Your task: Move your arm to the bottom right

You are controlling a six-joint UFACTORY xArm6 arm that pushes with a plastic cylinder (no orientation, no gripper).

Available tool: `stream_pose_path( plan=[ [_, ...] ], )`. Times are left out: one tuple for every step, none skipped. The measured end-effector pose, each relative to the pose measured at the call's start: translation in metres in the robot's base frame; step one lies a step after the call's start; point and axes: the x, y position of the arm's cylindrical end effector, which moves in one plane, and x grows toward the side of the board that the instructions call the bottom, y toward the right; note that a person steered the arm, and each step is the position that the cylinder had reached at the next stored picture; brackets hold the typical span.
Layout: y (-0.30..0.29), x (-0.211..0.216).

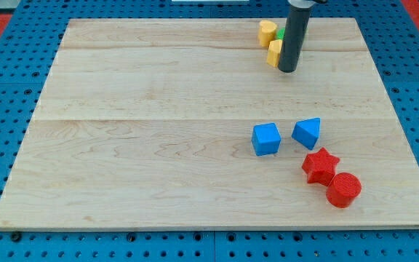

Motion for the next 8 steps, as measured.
stream_pose_path(
  plan=[
    [0.006,0.000],
    [0.017,0.000],
    [0.033,0.000],
    [0.053,0.000],
    [0.066,0.003],
    [0.073,0.019],
    [0.089,0.038],
    [0.105,0.047]
  ],
)
